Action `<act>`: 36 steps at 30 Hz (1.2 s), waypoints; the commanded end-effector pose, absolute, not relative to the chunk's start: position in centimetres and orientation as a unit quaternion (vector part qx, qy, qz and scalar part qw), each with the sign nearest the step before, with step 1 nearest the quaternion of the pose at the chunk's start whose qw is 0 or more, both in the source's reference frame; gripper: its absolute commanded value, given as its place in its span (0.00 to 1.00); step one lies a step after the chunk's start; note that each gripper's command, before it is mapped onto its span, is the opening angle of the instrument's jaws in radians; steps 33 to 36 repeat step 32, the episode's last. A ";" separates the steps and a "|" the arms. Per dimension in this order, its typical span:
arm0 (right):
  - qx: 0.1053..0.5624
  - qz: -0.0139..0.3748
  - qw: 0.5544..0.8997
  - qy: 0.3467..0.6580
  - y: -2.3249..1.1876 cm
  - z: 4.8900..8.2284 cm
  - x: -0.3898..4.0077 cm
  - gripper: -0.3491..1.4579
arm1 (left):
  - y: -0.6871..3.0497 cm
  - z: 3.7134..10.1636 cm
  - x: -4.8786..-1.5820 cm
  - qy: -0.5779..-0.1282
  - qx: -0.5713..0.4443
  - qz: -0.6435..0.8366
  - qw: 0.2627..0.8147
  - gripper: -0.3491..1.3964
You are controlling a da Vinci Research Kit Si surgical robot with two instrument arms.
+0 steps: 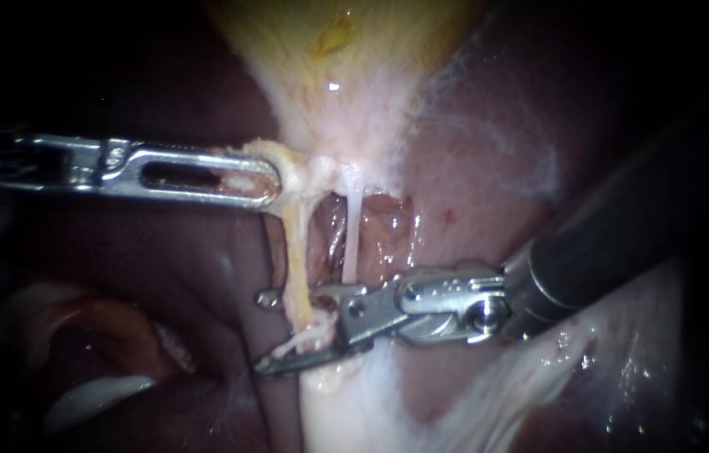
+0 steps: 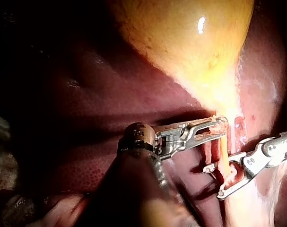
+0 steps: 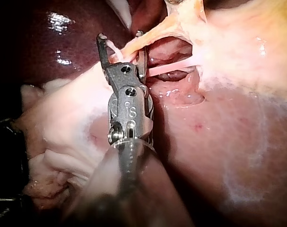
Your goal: Clipping first clip left tube
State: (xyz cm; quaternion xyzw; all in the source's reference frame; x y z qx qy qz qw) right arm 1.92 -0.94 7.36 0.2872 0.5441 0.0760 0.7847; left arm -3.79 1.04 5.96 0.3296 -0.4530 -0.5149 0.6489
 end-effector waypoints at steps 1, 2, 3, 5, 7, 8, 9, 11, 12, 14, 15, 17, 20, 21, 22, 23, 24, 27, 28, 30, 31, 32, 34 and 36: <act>0.290 0.081 0.784 0.542 -0.94 7.36 1.91 0.44 | 1.03 5.96 -3.79 -0.453 0.330 -0.515 0.649 0.00; 0.293 0.086 0.784 0.541 -0.94 7.37 1.90 0.42 | 1.03 5.96 -3.79 -0.453 0.330 -0.515 0.649 0.00; 0.297 0.090 0.783 0.539 -0.93 7.37 1.89 0.40 | 1.03 5.96 -3.79 -0.453 0.330 -0.515 0.649 0.00; 0.310 0.108 0.781 0.531 -0.93 7.38 1.84 0.28 | 1.03 5.96 -3.79 -0.453 0.330 -0.515 0.649 0.00; 0.319 0.121 0.781 0.523 -0.93 7.38 1.81 0.15 | 1.03 5.96 -3.79 -0.453 0.330 -0.515 0.649 0.00; 0.323 0.125 0.783 0.517 -0.93 7.38 1.80 0.10 | 1.03 5.96 -3.79 -0.453 0.330 -0.515 0.649 0.00; 0.324 0.123 0.786 0.513 -0.92 7.38 1.80 0.05 | 1.03 5.96 -3.79 -0.453 0.330 -0.515 0.649 0.00; 0.327 0.119 0.792 0.502 -0.91 7.37 1.78 0.00 | 1.03 5.96 -3.79 -0.453 0.330 -0.515 0.649 0.00; 0.328 0.118 0.796 0.496 -0.90 7.36 1.78 0.00 | 1.03 5.96 -3.79 -0.453 0.330 -0.515 0.649 0.00; 0.329 0.116 0.801 0.486 -0.88 7.35 1.77 0.00 | 1.03 5.96 -3.79 -0.453 0.329 -0.515 0.649 0.00; 0.330 0.114 0.804 0.481 -0.88 7.34 1.76 0.00 | 1.04 5.96 -3.79 -0.453 0.329 -0.515 0.649 0.00; 0.333 0.118 0.806 0.474 -0.88 7.34 1.75 0.00 | 1.04 5.97 -3.79 -0.453 0.329 -0.515 0.649 0.00; 0.334 0.117 0.808 0.472 -0.89 7.34 1.74 0.00 | 1.04 5.97 -3.79 -0.453 0.329 -0.515 0.649 0.00; 0.334 0.117 0.808 0.472 -0.89 7.34 1.74 0.00 | 1.04 5.97 -3.79 -0.453 0.329 -0.515 0.649 0.00; 0.334 0.117 0.808 0.472 -0.89 7.34 1.74 0.00 | 1.04 5.97 -3.79 -0.453 0.329 -0.515 0.649 0.00; 0.334 0.117 0.808 0.472 -0.89 7.34 1.73 0.00 | 1.04 5.97 -3.79 -0.453 0.329 -0.515 0.649 0.00; 0.334 0.116 0.808 0.472 -0.89 7.34 1.73 0.00 | 1.04 5.97 -3.79 -0.453 0.329 -0.515 0.649 0.00; 0.334 0.116 0.808 0.472 -0.89 7.33 1.73 0.00 | 1.04 5.97 -3.79 -0.453 0.330 -0.515 0.649 0.00; 0.334 0.116 0.808 0.472 -0.89 7.33 1.73 0.00 | 1.04 5.97 -3.79 -0.453 0.330 -0.515 0.649 0.00; 0.334 0.116 0.808 0.472 -0.88 7.33 1.73 0.00 | 1.04 5.97 -3.79 -0.453 0.330 -0.515 0.649 0.00; 0.334 0.117 0.808 0.472 -0.88 7.33 1.72 0.00 | 1.04 5.97 -3.79 -0.453 0.330 -0.515 0.649 0.00; 0.334 0.117 0.807 0.472 -0.88 7.33 1.72 0.00 | 1.04 5.97 -3.79 -0.453 0.330 -0.515 0.649 0.00; 0.334 0.117 0.807 0.472 -0.88 7.33 1.72 0.00 | 1.04 5.97 -3.79 -0.453 0.330 -0.515 0.649 0.00; 0.334 0.117 0.807 0.472 -0.88 7.33 1.72 0.00 | 1.04 5.97 -3.79 -0.453 0.330 -0.515 0.649 0.00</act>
